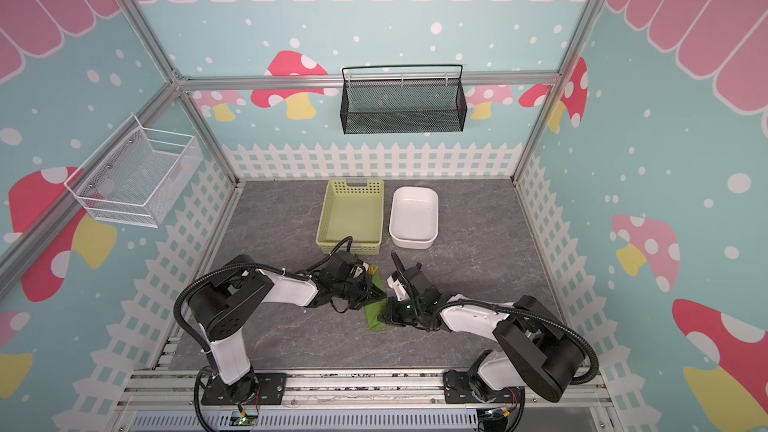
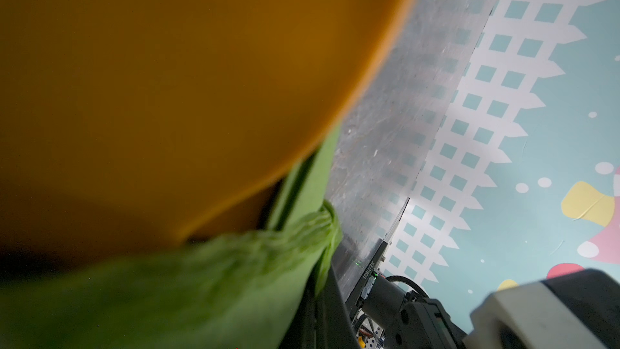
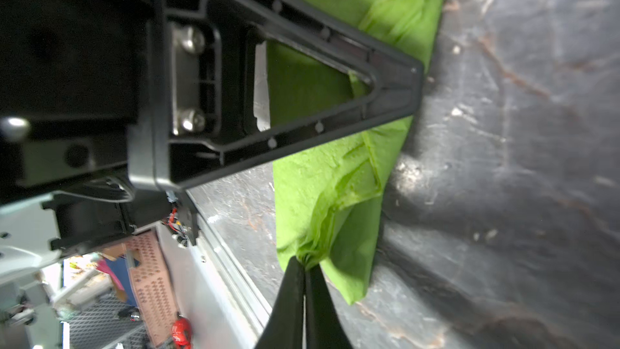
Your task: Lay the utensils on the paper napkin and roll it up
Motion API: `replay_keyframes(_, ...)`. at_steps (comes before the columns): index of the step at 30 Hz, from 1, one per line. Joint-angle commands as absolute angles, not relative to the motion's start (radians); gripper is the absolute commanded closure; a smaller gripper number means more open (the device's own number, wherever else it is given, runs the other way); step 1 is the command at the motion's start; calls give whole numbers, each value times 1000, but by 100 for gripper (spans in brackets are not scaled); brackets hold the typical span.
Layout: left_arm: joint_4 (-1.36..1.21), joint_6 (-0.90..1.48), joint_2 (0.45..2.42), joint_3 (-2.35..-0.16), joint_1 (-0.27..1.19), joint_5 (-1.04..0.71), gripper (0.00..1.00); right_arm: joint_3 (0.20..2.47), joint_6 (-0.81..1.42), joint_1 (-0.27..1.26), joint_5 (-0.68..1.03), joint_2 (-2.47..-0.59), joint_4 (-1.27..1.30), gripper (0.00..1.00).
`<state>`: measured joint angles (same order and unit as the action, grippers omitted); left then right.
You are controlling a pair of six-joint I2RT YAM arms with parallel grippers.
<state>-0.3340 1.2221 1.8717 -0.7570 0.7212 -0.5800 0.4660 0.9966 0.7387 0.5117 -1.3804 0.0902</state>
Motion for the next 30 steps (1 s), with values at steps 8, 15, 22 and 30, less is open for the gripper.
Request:
replay_keyframes(8,-158,1186,1919,-733,708,-499,100,443,967,723,451,-1394,15,100)
replay_keyframes(15,-138,1176,1914,-739,709,-493,100,414,958,723,418,-1425,-14,100)
replay_keyframes(22,-71,1132,1878,-786,709,-471,99,397,953,723,415,-1442,-8,100)
replay_keyframes(30,149,989,1766,-951,707,-419,78,388,955,723,423,-1454,6,100)
